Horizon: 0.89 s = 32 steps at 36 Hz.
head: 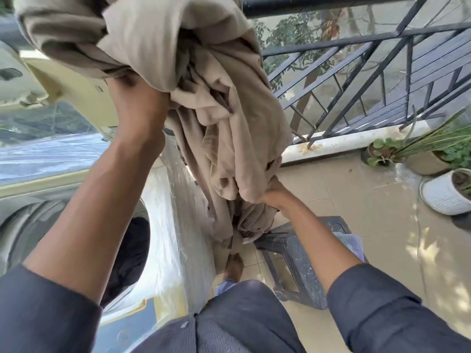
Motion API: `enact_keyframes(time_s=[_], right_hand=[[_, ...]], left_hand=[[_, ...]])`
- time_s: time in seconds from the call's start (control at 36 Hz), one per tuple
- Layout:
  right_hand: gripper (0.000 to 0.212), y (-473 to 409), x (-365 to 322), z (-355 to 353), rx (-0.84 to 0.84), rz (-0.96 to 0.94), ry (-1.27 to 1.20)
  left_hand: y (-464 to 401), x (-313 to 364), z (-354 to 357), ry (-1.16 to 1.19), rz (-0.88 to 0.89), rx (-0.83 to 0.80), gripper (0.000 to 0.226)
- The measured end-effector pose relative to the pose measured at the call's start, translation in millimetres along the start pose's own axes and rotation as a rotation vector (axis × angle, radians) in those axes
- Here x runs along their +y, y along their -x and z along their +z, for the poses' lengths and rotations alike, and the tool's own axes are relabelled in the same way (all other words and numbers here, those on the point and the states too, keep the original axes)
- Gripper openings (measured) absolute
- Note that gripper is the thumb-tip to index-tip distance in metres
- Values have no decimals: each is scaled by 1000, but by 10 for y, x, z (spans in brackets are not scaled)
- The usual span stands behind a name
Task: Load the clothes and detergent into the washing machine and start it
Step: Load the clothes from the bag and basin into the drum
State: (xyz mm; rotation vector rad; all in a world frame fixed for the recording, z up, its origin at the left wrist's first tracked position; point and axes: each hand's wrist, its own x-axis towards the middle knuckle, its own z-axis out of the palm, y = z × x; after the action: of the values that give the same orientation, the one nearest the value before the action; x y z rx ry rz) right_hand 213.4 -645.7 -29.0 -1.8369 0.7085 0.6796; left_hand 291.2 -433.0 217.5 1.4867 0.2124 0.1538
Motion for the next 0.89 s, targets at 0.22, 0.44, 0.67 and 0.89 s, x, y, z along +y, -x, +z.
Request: enact_keyframes(time_s=[0.22, 0.44, 0.67, 0.89], right_hand=[[34, -278, 124, 100, 237, 93, -96], [25, 250, -392, -884, 403, -83, -380], [24, 1174, -1130, -1304, 73, -582, -718], [31, 1452, -1558, -1005, -267, -880, -680]], left_hand=[[-23, 21, -38, -19, 45, -14, 28], [-187, -248, -97, -114, 119, 20, 33], [-321, -664, -46, -307, 209, -43, 28], [-166, -915, -123, -335, 58, -132, 45]])
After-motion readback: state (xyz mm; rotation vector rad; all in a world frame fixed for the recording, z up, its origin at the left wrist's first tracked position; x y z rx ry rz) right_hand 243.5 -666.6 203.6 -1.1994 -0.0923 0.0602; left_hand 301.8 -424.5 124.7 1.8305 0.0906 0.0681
